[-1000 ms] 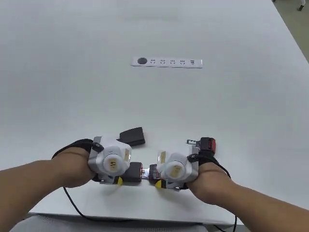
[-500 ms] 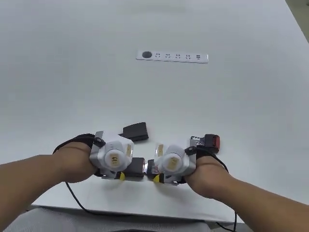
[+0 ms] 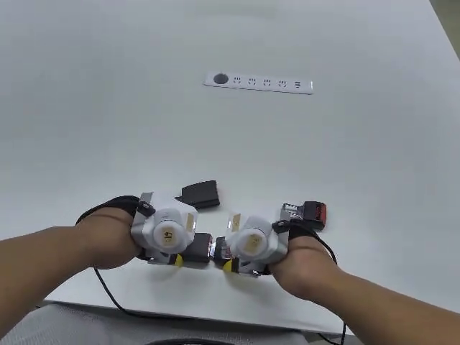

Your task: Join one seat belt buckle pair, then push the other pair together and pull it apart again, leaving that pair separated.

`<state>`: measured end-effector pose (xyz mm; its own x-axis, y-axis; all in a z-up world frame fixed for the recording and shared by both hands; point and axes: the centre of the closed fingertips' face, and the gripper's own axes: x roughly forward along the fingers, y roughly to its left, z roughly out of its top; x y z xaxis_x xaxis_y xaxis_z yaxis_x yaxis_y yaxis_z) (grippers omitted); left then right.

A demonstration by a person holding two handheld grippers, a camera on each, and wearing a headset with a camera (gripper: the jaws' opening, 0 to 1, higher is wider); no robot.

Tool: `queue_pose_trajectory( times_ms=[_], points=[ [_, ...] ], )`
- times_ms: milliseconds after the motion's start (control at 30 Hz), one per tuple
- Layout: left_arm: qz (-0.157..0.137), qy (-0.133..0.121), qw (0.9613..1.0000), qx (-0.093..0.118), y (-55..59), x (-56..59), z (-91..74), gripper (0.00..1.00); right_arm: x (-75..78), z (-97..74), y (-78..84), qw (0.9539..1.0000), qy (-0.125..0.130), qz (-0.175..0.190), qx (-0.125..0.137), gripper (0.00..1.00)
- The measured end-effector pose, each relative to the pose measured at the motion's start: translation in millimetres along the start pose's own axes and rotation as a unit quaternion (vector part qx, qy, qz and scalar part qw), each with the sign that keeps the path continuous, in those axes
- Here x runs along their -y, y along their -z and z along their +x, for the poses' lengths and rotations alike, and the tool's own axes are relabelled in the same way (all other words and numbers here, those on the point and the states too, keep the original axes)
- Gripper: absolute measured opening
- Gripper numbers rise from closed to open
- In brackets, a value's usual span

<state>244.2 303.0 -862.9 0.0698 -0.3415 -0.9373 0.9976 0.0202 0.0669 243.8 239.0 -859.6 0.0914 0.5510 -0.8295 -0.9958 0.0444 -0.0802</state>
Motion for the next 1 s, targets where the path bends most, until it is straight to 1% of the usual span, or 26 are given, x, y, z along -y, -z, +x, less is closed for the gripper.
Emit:
queue_pose_trajectory(
  times_ms=[33,67,100,133,167,300,533,633,800,833,933,1000],
  points=[
    [0.0,0.001,1.0,0.001,0.5,-0.9,0.3,0.31,-0.2,-0.3,0.1,1.0,0.001,0.002,0.001,0.32],
    [0.001,0.003,1.0,0.004,0.2,-1.7,0.5,0.31,-1.2,-0.8,0.1,1.0,0.002,-0.004,0.0,0.32],
    [0.008,0.005,0.9999,0.007,0.4,-2.2,0.4,0.31,-1.0,-1.2,0.9,1.0,0.0,-0.006,-0.001,0.32],
    [0.012,0.006,0.9999,0.011,1.1,-3.0,0.1,0.31,-1.4,-2.0,1.6,0.9998,-0.004,-0.017,-0.001,0.32],
    [0.004,0.006,0.9999,0.016,1.7,-4.0,0.6,0.31,-1.1,-2.5,2.3,0.9997,-0.005,-0.023,-0.002,0.32],
    [-0.004,0.007,0.9998,0.02,1.3,-4.2,-0.1,0.3,-0.8,-2.6,3.4,0.9997,-0.011,-0.021,-0.002,0.32],
    [-0.001,0.006,0.9998,0.017,0.6,-2.6,-0.6,0.3,-1.8,-2.6,4.8,0.9998,-0.015,-0.015,0.003,0.32],
    [0.003,0.006,0.9999,0.015,1.6,-3.5,-1.2,0.3,-1.9,-2.5,4.2,0.9997,-0.019,-0.012,0.01,0.32],
    [-0.002,0.002,0.9999,0.016,1.4,-3.5,-1.4,0.31,0.0,-1.3,3.3,0.9995,-0.027,-0.012,0.013,0.33],
    [-0.012,0.002,0.9998,0.018,1.6,-3.8,-1.3,0.31,0.0,-1.3,3.3,0.9994,-0.028,-0.012,0.013,0.33],
    [-0.017,-0.001,0.9996,0.023,0.5,-2.5,-1.7,0.32,0.0,-1.2,4.0,0.9995,-0.025,-0.009,0.016,0.34],
    [-0.014,-0.002,0.9997,0.019,0.3,-2.8,-1.3,0.33,-0.2,-1.5,3.5,0.9994,-0.025,-0.011,0.021,0.34]
  ],
)
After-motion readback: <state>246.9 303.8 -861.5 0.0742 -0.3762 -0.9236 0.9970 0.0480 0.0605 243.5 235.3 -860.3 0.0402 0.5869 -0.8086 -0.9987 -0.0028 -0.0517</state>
